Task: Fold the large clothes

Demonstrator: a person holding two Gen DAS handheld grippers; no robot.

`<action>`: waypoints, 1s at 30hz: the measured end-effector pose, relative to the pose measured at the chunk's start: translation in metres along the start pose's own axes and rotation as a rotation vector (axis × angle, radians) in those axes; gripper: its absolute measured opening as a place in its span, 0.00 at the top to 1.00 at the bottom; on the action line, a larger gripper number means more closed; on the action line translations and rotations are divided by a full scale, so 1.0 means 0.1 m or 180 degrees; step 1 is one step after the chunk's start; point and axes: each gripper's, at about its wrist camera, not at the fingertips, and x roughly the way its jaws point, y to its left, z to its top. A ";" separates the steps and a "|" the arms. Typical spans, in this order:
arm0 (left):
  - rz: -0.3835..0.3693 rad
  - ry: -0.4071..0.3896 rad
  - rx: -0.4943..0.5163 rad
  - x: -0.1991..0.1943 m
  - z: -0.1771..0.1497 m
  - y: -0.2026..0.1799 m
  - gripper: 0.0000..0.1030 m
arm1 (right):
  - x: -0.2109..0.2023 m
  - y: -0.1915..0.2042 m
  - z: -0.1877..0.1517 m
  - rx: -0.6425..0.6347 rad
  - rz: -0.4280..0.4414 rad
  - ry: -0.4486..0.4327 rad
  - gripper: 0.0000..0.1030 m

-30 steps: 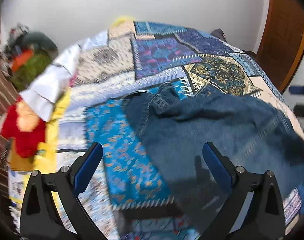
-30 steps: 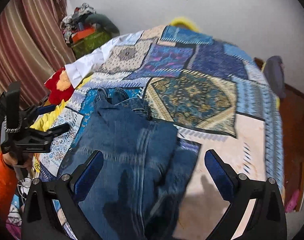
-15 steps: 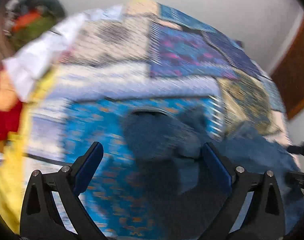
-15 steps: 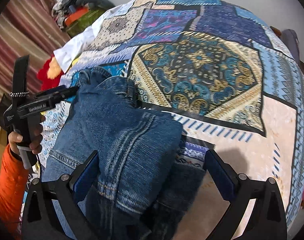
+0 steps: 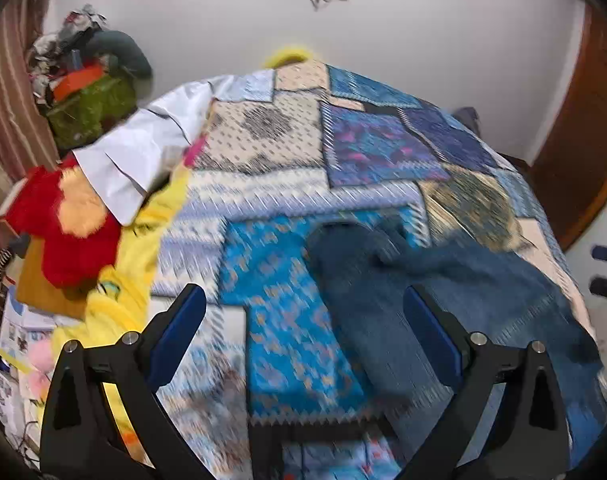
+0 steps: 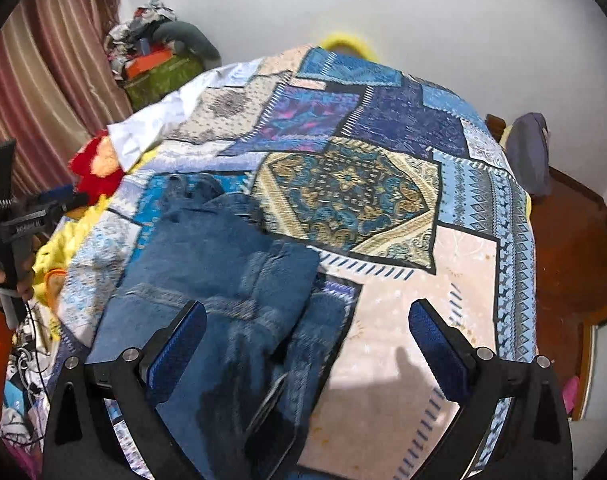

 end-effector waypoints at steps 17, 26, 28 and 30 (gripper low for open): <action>-0.1503 0.1122 -0.1160 0.85 -0.79 -0.27 0.01 | 0.89 -0.07 -0.44 0.0640 0.0857 0.1010 0.00; -0.1863 0.1449 -0.1655 1.48 -0.71 -0.44 0.00 | 1.31 0.03 -0.30 0.0831 0.1120 0.1083 0.03; -0.1829 0.1403 -0.1628 1.46 -0.68 -0.45 0.04 | 1.34 0.00 -0.29 0.0963 0.1134 0.1057 0.07; -0.1765 0.1327 -0.1592 1.37 -0.69 -0.47 0.11 | 1.33 -0.05 -0.28 0.1046 0.1153 0.1026 0.23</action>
